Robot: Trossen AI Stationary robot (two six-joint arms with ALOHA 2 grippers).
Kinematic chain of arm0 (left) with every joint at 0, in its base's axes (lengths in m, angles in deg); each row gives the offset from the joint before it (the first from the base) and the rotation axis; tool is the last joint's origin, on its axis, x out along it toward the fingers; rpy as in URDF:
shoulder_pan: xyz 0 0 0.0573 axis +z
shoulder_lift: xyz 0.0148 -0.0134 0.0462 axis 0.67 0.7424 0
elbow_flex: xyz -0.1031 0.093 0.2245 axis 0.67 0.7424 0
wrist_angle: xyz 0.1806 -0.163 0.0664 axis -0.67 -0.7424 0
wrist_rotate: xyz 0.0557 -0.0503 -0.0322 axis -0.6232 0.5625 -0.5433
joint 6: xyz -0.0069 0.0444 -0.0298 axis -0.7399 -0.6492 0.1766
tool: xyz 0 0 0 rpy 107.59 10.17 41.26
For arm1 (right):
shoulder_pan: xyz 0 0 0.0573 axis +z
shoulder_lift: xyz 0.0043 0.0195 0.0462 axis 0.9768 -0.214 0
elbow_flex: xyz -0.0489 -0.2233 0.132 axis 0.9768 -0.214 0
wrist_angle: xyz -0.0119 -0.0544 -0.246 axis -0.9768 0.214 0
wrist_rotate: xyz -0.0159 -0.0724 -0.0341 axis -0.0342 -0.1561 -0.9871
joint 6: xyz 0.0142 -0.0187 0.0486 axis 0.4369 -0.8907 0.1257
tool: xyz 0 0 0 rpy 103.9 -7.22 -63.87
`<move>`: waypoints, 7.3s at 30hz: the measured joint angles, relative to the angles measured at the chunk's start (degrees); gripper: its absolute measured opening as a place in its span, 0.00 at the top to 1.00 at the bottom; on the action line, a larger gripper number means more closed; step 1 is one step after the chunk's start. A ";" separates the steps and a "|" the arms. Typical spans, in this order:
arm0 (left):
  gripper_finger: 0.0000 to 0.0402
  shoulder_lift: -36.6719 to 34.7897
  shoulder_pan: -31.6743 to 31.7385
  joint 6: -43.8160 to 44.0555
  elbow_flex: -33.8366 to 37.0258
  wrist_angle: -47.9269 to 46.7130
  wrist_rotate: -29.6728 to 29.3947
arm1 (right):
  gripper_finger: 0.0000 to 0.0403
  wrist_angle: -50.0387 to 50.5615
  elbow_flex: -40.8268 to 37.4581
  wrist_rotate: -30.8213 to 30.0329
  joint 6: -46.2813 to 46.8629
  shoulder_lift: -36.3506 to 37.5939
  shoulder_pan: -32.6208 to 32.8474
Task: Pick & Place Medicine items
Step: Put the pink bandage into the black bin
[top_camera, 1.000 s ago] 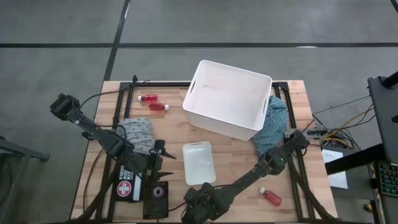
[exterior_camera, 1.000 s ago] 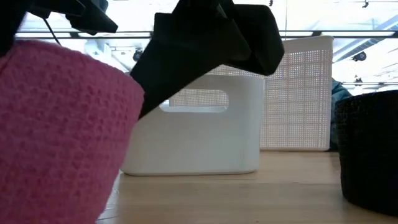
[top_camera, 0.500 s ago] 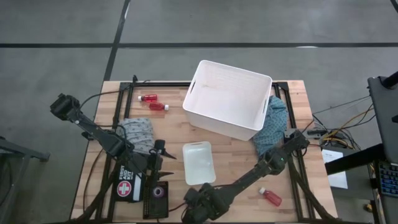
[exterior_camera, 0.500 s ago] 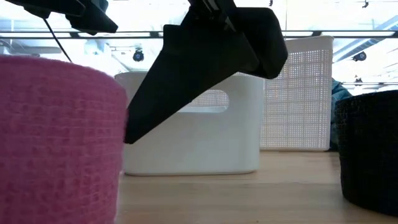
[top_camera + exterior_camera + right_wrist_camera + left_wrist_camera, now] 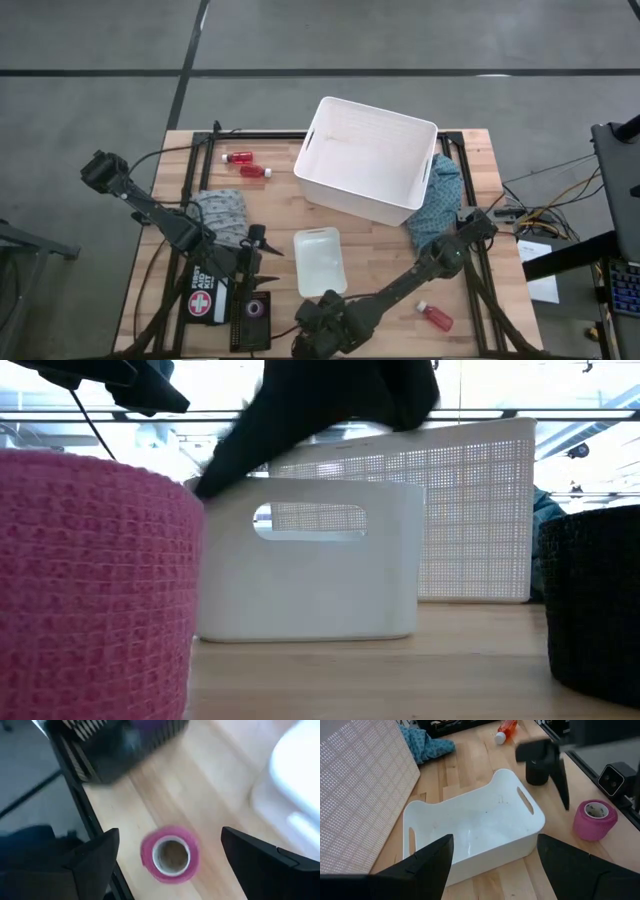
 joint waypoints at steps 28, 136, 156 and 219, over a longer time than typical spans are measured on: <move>0.27 0.00 0.00 0.00 0.01 -0.03 -0.01 | 0.14 -14.00 -0.07 -5.48 -40.80 4.18 1.47; 0.27 20.34 -14.84 11.90 -26.07 -17.62 -0.28 | 0.14 -105.74 -98.46 -4.48 -61.78 54.98 -1.60; 0.27 37.45 -13.64 12.30 -35.83 -18.37 -2.41 | 0.14 -105.13 -98.46 -4.49 -61.78 54.96 -1.60; 0.32 46.88 -9.51 24.02 -35.85 -8.30 -0.61 | 0.15 -102.79 -98.52 -4.49 -61.78 54.91 -1.62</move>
